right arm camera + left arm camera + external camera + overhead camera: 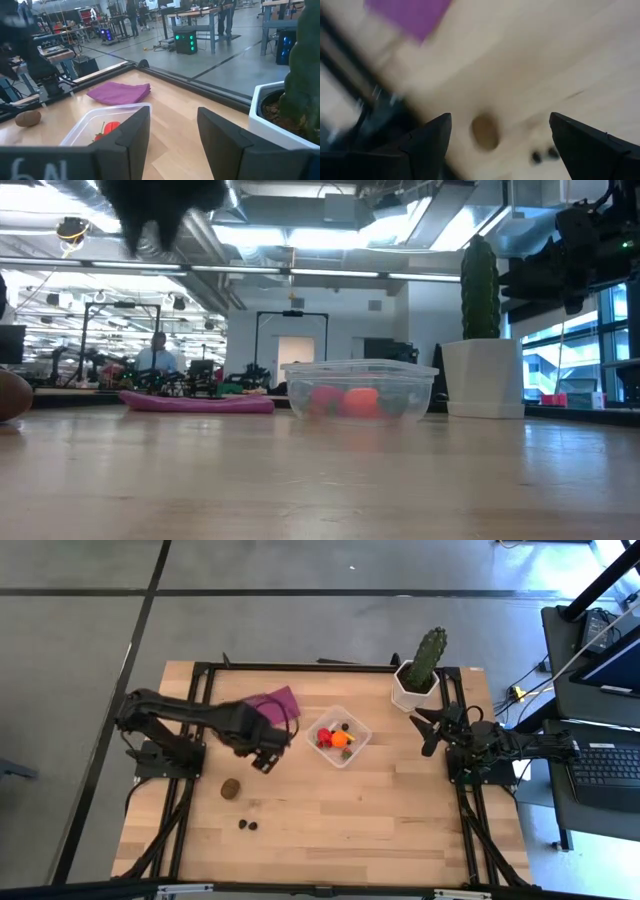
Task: Pick and placing Produce into tupperware
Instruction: Put the brown kiwi into the transparent container
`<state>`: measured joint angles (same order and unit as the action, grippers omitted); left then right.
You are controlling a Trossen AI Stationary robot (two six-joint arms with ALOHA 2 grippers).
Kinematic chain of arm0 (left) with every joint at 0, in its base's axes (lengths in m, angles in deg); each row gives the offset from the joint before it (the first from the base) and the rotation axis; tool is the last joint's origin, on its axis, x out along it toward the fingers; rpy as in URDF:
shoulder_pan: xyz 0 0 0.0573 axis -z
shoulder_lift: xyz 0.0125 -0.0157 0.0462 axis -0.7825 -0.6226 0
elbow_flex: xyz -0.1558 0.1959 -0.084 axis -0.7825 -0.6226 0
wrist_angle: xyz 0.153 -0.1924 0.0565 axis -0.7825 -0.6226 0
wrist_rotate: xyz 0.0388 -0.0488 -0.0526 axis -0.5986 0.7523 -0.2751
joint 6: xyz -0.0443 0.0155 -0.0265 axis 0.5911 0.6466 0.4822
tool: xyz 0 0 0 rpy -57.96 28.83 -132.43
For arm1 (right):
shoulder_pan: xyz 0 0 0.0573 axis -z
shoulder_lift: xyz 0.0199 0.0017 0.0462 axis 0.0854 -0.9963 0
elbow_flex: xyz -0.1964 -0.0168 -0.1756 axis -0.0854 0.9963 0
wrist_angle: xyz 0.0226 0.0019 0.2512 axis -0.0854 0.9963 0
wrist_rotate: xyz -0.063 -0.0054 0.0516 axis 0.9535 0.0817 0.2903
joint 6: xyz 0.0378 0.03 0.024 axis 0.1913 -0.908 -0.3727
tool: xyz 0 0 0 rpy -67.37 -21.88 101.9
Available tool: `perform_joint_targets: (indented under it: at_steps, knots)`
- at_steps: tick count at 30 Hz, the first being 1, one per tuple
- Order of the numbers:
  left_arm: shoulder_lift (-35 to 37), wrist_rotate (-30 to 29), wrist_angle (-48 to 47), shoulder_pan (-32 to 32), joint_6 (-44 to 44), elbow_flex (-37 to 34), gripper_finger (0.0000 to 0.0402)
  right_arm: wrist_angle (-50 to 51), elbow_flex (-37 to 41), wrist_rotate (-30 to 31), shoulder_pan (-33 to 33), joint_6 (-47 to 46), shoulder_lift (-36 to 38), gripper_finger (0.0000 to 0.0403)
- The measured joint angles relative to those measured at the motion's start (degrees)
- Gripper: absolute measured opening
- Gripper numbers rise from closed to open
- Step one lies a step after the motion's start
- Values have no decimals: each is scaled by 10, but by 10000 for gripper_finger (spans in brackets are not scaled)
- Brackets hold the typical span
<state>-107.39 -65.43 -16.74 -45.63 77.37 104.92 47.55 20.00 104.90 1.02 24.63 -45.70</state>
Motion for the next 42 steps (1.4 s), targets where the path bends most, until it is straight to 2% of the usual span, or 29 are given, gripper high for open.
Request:
perform_joint_targets:
  at_steps: [7,13,18,23,42]
  knots:
    - [9,92,6,38,83,-131,327,0,0,-5,0,-2,0,168]
    - [10,149,62,66,129,-205,327,1,0,-5,0,-2,0,168]
    - [9,157,129,84,160,-241,331,1,0,-6,0,-2,0,168]
    - [9,167,134,98,186,-268,327,1,0,-6,0,-1,0,168]
    - [9,186,298,105,214,-388,331,4,0,-6,0,2,0,168]
